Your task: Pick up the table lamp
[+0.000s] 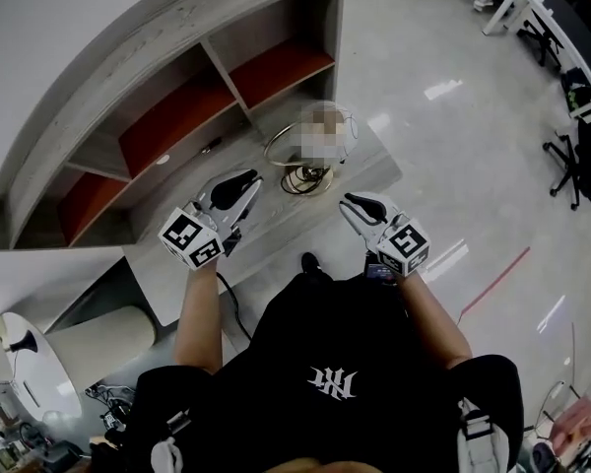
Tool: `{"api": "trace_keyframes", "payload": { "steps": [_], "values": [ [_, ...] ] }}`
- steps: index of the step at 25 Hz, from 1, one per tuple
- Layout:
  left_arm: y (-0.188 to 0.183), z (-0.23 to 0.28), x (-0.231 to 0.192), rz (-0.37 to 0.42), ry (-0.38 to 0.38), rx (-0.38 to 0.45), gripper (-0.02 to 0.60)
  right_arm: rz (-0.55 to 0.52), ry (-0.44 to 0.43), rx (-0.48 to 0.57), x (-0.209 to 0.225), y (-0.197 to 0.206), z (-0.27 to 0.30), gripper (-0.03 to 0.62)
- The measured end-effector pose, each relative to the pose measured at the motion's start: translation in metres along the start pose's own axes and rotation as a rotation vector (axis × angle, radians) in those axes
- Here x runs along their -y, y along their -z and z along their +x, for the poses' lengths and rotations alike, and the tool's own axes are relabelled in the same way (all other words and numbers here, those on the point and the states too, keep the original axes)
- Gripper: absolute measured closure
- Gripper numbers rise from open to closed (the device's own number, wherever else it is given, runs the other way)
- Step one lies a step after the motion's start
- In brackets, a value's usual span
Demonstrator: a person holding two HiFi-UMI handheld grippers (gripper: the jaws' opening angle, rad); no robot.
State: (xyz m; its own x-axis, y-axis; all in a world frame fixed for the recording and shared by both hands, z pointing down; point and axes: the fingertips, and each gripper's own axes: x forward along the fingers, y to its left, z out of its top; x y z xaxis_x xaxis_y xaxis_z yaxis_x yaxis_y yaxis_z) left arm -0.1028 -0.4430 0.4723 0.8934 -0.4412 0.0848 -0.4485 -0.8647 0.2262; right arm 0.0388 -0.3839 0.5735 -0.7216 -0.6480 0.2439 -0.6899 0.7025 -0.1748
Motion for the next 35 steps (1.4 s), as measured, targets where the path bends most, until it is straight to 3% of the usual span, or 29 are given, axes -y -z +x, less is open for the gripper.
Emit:
{"api": "trace_keyframes", "payload": {
  "steps": [3,6,10,19,35],
  "values": [
    [-0.002,0.012,-0.017,0.032,0.02,-0.024,0.502,-0.031,0.03,-0.03,0.0,0.011,0.024,0.514],
    [-0.004,0.026,-0.03,0.04,0.028,-0.057,0.483,-0.068,0.026,-0.098,-0.002,0.024,0.044,0.48],
    [-0.006,0.045,-0.038,0.043,0.055,-0.094,0.468,-0.141,0.003,-0.156,0.004,0.042,0.068,0.48],
    [-0.008,0.076,-0.038,0.083,0.107,-0.145,0.428,-0.322,0.074,-0.173,0.033,0.061,0.123,0.462],
    [0.001,0.097,-0.039,0.096,0.183,-0.193,0.439,-0.443,0.191,-0.198,0.049,0.076,0.168,0.456]
  ]
}}
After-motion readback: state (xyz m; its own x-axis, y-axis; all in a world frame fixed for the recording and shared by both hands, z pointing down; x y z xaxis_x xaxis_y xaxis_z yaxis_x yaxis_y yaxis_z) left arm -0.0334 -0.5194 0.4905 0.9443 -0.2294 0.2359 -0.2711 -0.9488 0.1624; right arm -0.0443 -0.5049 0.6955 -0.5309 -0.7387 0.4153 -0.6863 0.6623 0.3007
